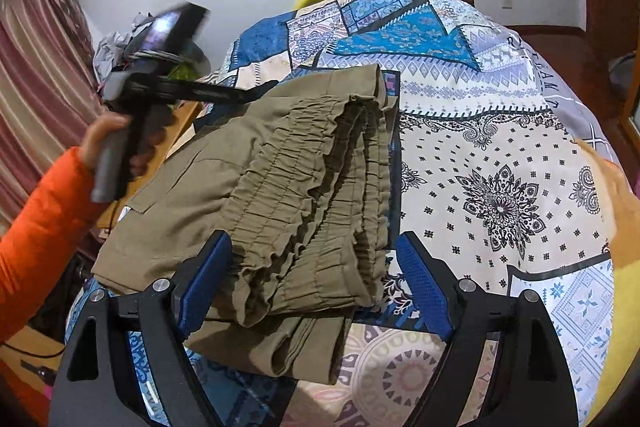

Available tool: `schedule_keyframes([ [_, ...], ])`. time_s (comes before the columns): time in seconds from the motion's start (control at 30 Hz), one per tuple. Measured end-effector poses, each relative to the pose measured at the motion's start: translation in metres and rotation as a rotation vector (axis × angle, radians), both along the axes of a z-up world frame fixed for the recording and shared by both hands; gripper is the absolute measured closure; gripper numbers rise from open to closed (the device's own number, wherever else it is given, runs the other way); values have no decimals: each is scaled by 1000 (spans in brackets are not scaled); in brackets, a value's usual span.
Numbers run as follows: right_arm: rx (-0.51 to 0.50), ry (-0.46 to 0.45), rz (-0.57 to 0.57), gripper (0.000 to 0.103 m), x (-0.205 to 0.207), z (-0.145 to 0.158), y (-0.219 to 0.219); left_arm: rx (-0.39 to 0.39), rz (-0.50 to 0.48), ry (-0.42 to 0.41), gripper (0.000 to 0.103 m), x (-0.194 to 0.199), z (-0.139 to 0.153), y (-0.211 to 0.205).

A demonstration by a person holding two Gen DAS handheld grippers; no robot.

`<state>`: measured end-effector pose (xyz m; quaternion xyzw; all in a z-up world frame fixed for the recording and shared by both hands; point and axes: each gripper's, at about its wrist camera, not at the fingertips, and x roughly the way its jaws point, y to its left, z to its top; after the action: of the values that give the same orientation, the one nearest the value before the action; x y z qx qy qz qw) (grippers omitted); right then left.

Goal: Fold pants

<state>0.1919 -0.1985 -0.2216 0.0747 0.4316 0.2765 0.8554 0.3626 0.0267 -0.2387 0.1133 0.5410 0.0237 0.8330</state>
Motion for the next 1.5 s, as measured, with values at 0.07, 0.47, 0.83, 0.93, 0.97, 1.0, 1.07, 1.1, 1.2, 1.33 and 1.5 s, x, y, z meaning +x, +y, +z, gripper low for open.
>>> schedule_keyframes([
  [0.07, 1, -5, -13, 21, 1, 2, -3, -3, -1, 9, 17, -2, -10, -1],
  [0.47, -23, -54, -48, 21, 2, 10, -9, 11, 21, -36, 14, -33, -19, 17],
  [0.83, -25, -93, -74, 21, -9, 24, -22, 22, 117, -6, 14, -102, -7, 50],
  [0.93, -32, -89, -69, 21, -13, 23, -21, 16, 109, 2, 14, -130, -3, 56],
  [0.97, -32, -86, -64, 21, -16, 23, -21, 14, 107, 4, 14, -137, -2, 56],
  [1.0, -32, -83, -61, 21, -17, 22, -20, 5, 106, 9, 14, -147, -1, 57],
  [1.07, -33, -79, -49, 21, -21, 22, -17, -22, 108, 13, 16, -164, 2, 57],
  [1.1, -35, -81, -47, 21, -22, 23, -15, -29, 106, 8, 17, -171, 5, 56],
  [1.2, -45, -96, -38, 21, -27, 24, -12, -40, 95, -14, 22, -192, 14, 47],
  [1.33, -58, -116, -41, 21, -31, 22, -10, -110, 77, -33, 24, -212, 25, 36],
  [1.5, -61, -88, -46, 24, -27, 11, -10, -127, 49, -55, 24, -220, 30, 30],
])
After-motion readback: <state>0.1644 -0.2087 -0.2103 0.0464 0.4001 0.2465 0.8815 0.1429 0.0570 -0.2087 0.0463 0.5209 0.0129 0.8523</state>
